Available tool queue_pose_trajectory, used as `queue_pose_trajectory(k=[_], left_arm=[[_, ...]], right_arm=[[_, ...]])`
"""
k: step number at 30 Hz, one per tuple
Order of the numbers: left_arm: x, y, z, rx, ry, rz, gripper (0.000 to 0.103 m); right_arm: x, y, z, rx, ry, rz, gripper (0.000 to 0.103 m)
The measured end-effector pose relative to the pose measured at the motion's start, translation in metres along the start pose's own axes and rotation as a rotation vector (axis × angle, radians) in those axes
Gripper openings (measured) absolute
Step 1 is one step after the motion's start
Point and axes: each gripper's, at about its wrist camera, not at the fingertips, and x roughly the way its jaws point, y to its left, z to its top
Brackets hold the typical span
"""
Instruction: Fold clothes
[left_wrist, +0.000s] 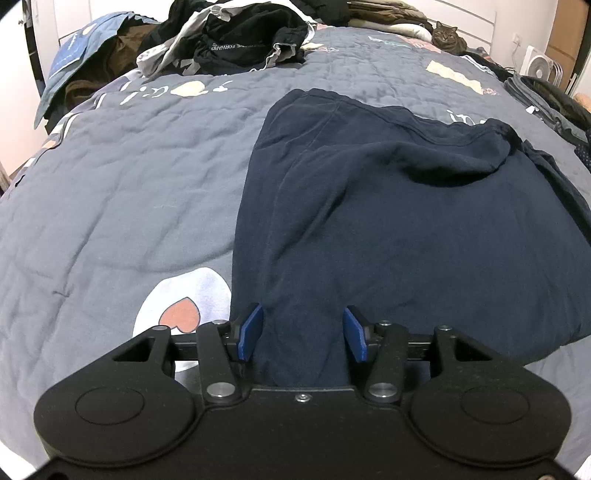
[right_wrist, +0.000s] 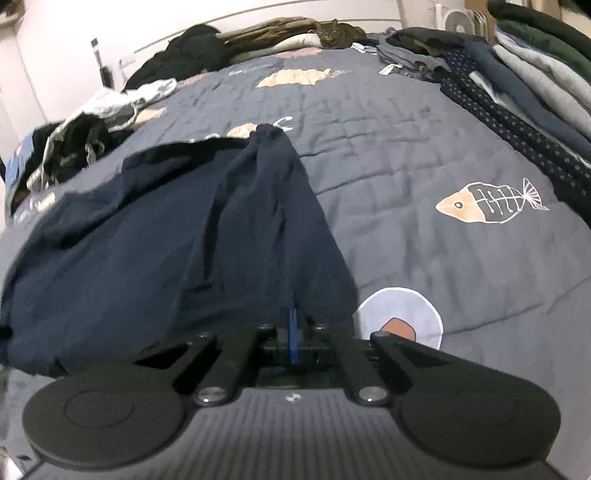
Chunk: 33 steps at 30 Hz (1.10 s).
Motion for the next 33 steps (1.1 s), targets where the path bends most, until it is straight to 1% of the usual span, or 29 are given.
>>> queue_pose_trajectory(k=[10,13,15,18,19,20,21,22,23,26,29,31,33], left_arm=[[0.001,0.0,0.0,0.005,0.0,0.003,0.049],[0.001,0.0,0.0,0.008,0.001,0.006,0.05],[0.001,-0.001,0.001,0.008,0.001,0.008,0.051],[0.001,-0.002,0.001,0.011,0.002,0.011,0.052],[0.001,-0.002,0.001,0.011,0.002,0.011,0.053],[0.001,-0.002,0.001,0.011,0.002,0.011,0.053],[0.001,-0.002,0.001,0.011,0.002,0.011,0.053],[0.001,-0.002,0.001,0.011,0.003,0.01,0.053],[0.002,-0.002,0.001,0.01,0.003,0.01,0.053],[0.002,-0.002,0.001,0.008,0.003,0.009,0.053],[0.002,-0.002,0.001,0.007,0.004,0.008,0.053],[0.002,-0.002,0.001,0.006,0.004,0.008,0.053],[0.002,-0.002,0.001,0.005,0.005,0.007,0.053]], right_arm=[[-0.02,-0.023,0.014,0.122,-0.08,-0.003,0.0],[-0.021,-0.029,0.016,0.109,-0.044,0.039,0.0],[-0.02,-0.024,0.012,0.063,-0.023,0.057,0.001],[-0.014,-0.007,0.006,-0.037,-0.006,0.06,0.01],[-0.012,-0.003,0.005,-0.061,-0.003,0.062,0.015],[-0.01,0.002,0.003,-0.086,0.0,0.064,0.023],[-0.007,0.004,0.003,-0.098,0.003,0.064,0.028],[-0.004,0.006,0.002,-0.099,0.006,0.061,0.035],[-0.002,0.007,0.001,-0.101,0.009,0.059,0.039],[0.008,0.011,-0.003,-0.127,0.028,0.025,0.04],[0.016,0.018,-0.009,-0.144,0.06,0.047,0.04],[0.02,0.023,-0.014,-0.173,0.074,0.041,0.039],[0.023,0.026,-0.017,-0.189,0.089,0.038,0.027]])
